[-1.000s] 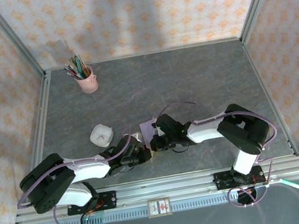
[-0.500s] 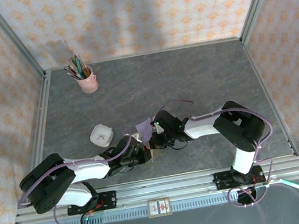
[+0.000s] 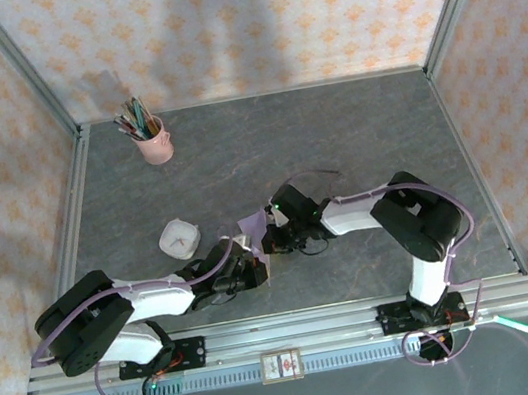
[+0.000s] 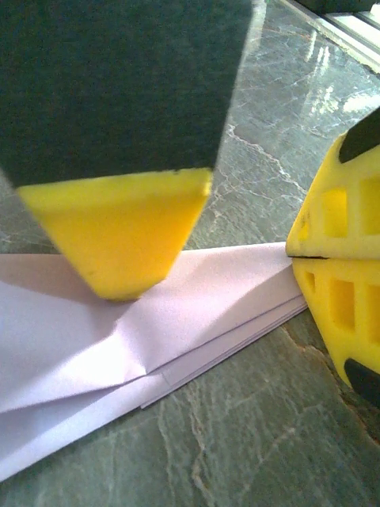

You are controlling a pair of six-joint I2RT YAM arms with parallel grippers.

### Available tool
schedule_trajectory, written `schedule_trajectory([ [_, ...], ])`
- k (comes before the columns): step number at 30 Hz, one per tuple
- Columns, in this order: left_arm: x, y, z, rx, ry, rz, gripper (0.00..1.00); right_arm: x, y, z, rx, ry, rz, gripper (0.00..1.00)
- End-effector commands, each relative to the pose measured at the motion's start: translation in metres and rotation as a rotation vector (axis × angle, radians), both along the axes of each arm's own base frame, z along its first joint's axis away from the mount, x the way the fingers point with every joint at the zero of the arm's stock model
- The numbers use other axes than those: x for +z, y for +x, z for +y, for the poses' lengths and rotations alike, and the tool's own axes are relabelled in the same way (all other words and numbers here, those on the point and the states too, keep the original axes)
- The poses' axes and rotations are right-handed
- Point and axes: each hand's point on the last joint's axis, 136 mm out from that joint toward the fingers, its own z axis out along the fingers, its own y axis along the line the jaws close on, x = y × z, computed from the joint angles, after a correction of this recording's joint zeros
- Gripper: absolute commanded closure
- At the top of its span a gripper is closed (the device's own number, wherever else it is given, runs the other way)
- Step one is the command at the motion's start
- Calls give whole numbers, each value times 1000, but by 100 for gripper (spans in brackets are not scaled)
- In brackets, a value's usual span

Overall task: Fold a paper plane with a square sheet of paper (pick it up from the middle)
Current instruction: Perform the fifth fold on the wing at the bottom-center of the table.

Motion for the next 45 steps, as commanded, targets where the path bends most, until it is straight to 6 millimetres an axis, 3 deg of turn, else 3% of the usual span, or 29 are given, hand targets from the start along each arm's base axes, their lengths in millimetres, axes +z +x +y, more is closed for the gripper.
schedule_trajectory([
  [1, -85, -76, 101, -20, 460, 283, 100, -15, 39, -22, -96, -106, -85, 95],
  [35, -90, -81, 97, -49, 458, 296, 100, -14, 147, -42, -188, -150, -144, 94],
  [41, -80, -70, 82, -57, 422, 261, 100, -19, 169, -55, -239, -172, -145, 94],
  [45, -64, -53, 61, -55, 375, 212, 100, -1, 190, -65, -276, -157, -183, 94],
])
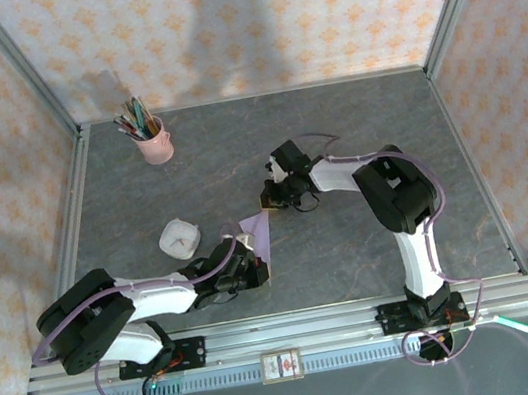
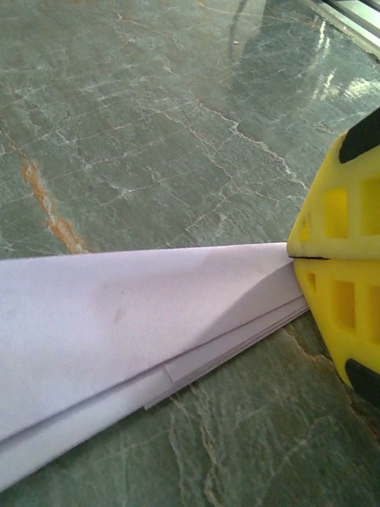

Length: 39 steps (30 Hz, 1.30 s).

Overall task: Fold a paper plane with a square sheet of paper (pick it up from the middle)
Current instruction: Perform the fifth fold on the wing at the bottom-center of the table, then turn over a paper plane at the center of the table.

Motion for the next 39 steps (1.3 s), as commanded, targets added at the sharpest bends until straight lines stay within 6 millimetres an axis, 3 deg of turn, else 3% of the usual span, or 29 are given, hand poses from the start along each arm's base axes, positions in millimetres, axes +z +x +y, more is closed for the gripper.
schedule_trajectory([
  [1, -62, -52, 62, -35, 343, 211, 100, 4, 64, -47, -169, -117, -147, 93],
  [5, -35, -26, 36, -18, 283, 139, 100, 42, 71, -56, -183, -117, -230, 91],
  [8, 3, 3, 7, -2, 208, 51, 100, 69, 60, -73, -220, -141, -301, 88],
  [11, 47, 28, -15, 25, 126, -41, 89, 85, 37, -95, -279, -177, -344, 84],
  [13, 72, 40, -20, 58, 74, -87, 78, 88, 16, -104, -300, -212, -359, 81],
  [15, 90, 50, -12, 103, 42, -121, 69, 90, -7, -103, -303, -247, -375, 78],
  [17, 98, 59, 10, 167, 53, -143, 65, 89, -28, -95, -302, -253, -380, 75],
  [21, 105, 77, 75, 351, 65, -182, 56, 81, -65, -56, -261, -229, -382, 56],
  [26, 122, 89, 122, 490, 21, -245, 47, 58, -90, -8, -185, -275, -382, 35],
  [30, 126, 90, 126, 495, 1, -257, 45, 34, -93, 6, -154, -392, -391, 29],
  [35, 114, 85, 119, 465, -31, -221, 45, 20, -88, 0, -181, -539, -423, 30],
  [39, 108, 81, 119, 458, -27, -210, 45, 15, -89, -4, -190, -555, -415, 34],
])
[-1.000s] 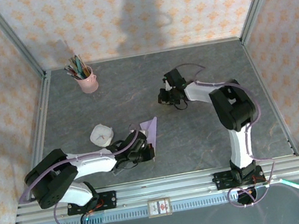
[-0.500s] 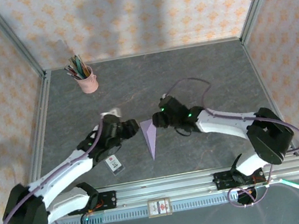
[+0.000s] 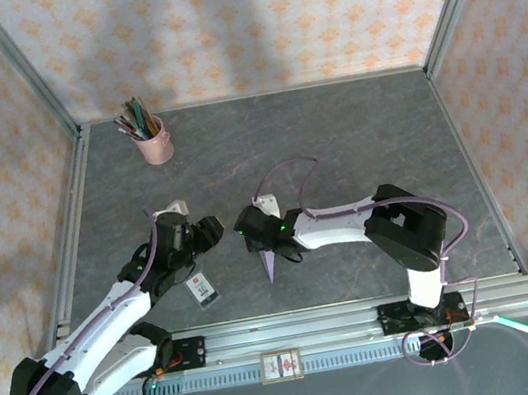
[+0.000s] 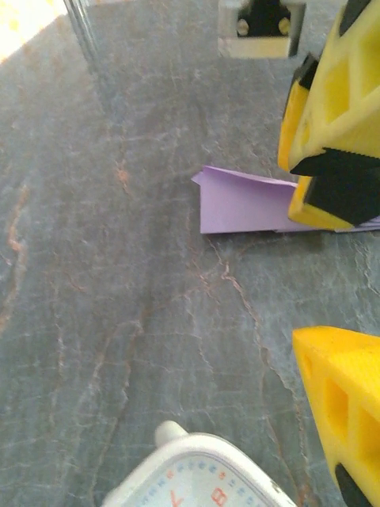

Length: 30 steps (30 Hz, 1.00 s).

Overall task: Fold a paper plane with a square sheet of paper (pick it up from the middle)
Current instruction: Turn over a paper plane at the center of the table.

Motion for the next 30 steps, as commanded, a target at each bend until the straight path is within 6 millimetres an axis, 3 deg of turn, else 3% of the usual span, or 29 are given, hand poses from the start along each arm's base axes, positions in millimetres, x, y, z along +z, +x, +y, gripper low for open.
schedule_trajectory([
  [1, -1, -1, -2, -21, -6, -8, 45, 0, 5, -17, -61, -74, -37, 36],
  [6, 0, 0, -1, -18, -6, -15, 44, 1, 4, -22, -74, -87, -41, 46],
  [15, -3, 2, -9, -36, -34, -4, 43, 7, 5, -40, -135, -128, -65, 83],
  [19, -3, 1, -13, -46, -65, -5, 42, 24, 9, -36, -138, -82, -95, 99],
  [25, -1, -1, -11, -14, -110, -29, 38, 74, 3, 4, -43, 326, -104, 100],
  [30, -4, -5, -19, -30, -185, -17, 36, 73, -3, -2, -34, 511, -50, 100],
])
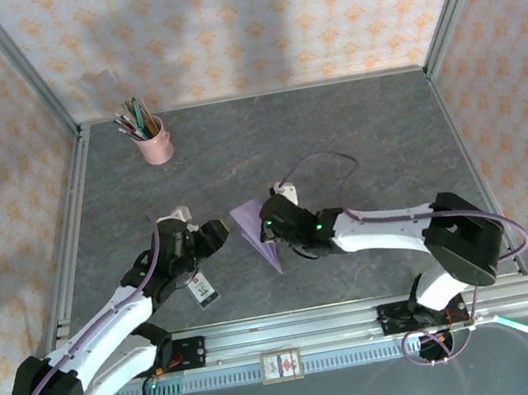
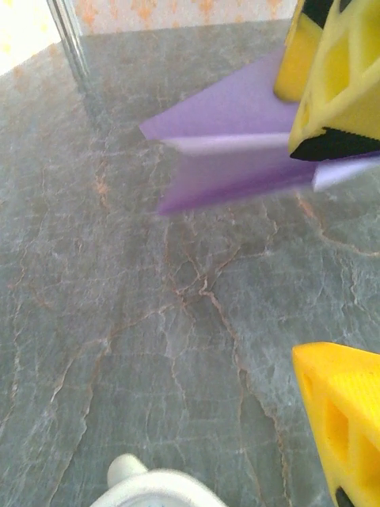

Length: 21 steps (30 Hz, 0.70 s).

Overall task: Fold a paper plane with a square sheet of paper (pick it up from the middle)
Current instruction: Turn over a paper plane at the center of the table.

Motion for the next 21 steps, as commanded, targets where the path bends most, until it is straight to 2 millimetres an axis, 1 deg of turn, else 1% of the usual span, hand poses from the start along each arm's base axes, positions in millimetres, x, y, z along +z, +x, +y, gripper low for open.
schedule_trajectory([
  [1, 7, 0, -11, -16, -101, -24, 35, -1, -2, 6, 26, 154, 29, 100],
  [4, 5, -3, -23, -46, -145, -25, 34, -8, -5, -1, 18, 210, 46, 100],
  [8, 2, -8, -47, -115, -176, -11, 33, -14, -8, -12, -2, 236, 44, 100],
  [13, -12, -13, -71, -170, -180, 38, 34, -29, -11, -23, -26, 239, 67, 100],
  [17, -19, -17, -80, -190, -179, 52, 39, -35, -13, -32, -53, 248, 73, 100],
  [21, -26, -19, -88, -211, -182, 71, 51, -42, -14, -38, -68, 251, 82, 100],
])
